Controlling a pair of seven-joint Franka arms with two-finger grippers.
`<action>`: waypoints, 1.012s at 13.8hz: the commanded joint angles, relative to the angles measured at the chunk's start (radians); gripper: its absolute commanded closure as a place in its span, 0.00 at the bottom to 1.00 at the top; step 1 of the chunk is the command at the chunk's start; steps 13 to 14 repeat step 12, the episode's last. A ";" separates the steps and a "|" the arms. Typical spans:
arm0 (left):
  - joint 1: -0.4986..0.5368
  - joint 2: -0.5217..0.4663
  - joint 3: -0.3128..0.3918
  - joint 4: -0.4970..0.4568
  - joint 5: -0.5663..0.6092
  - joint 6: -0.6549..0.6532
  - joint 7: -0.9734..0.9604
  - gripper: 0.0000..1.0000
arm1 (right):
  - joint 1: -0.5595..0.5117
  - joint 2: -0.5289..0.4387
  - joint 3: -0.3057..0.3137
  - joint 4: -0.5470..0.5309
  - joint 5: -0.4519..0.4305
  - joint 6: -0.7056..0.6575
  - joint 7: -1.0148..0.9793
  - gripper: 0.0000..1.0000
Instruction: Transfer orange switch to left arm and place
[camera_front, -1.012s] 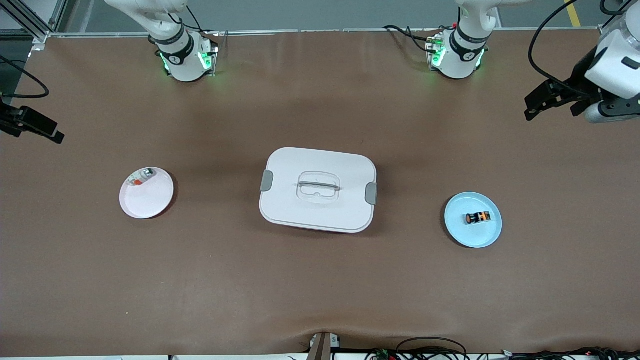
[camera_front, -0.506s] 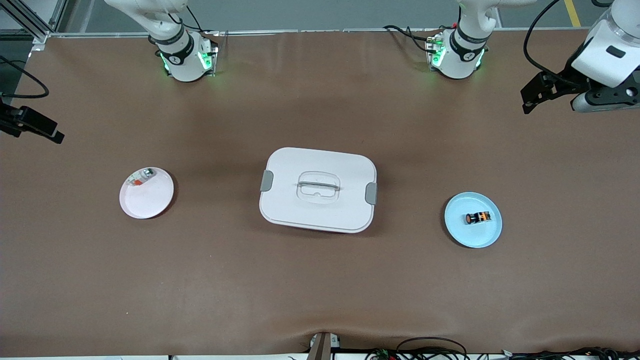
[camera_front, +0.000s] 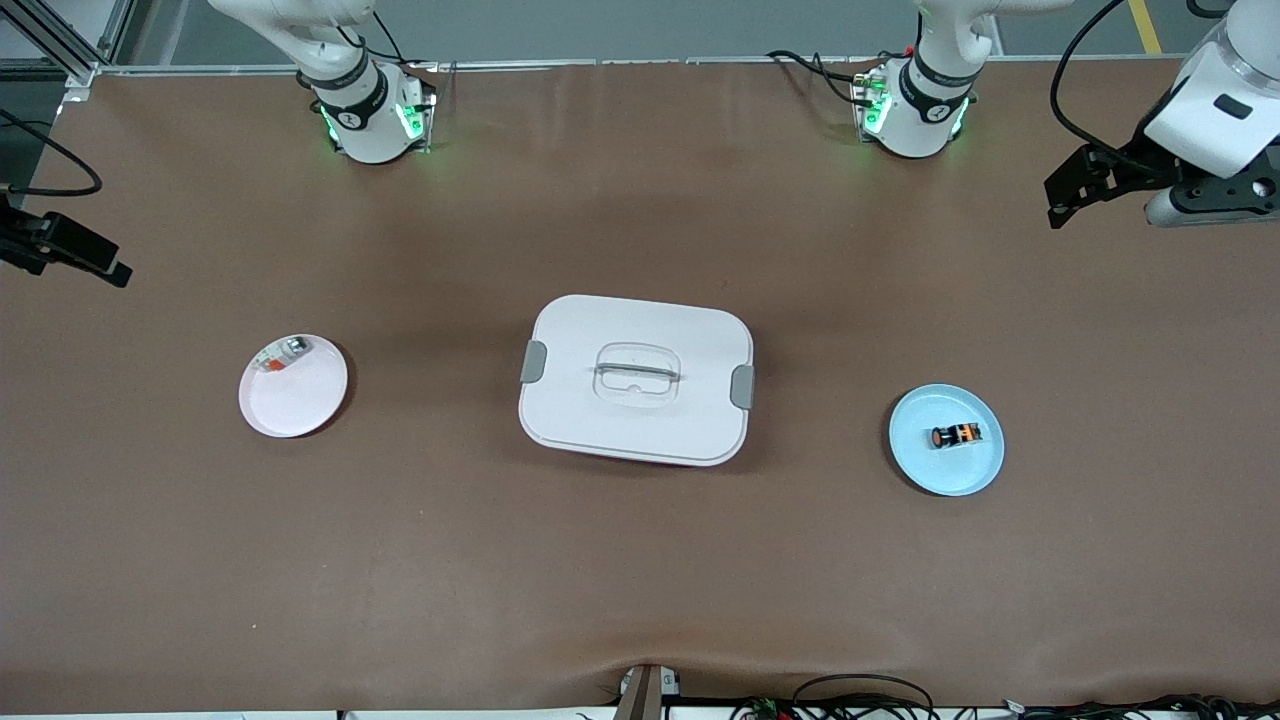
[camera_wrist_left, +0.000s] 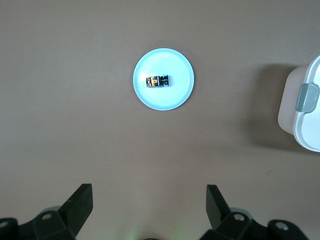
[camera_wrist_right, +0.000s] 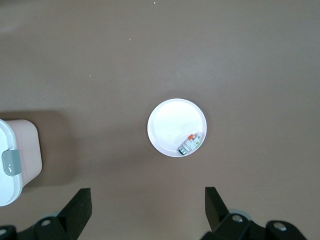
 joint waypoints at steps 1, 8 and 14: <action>-0.002 0.019 0.005 0.037 -0.003 -0.005 0.013 0.00 | 0.057 0.010 -0.058 0.021 0.013 -0.006 0.018 0.00; 0.023 0.094 0.007 0.121 -0.048 -0.033 0.010 0.00 | 0.130 0.010 -0.122 0.021 0.013 -0.006 0.018 0.00; 0.020 0.098 0.005 0.119 -0.037 -0.033 0.007 0.00 | 0.127 0.010 -0.122 0.021 0.015 -0.006 0.018 0.00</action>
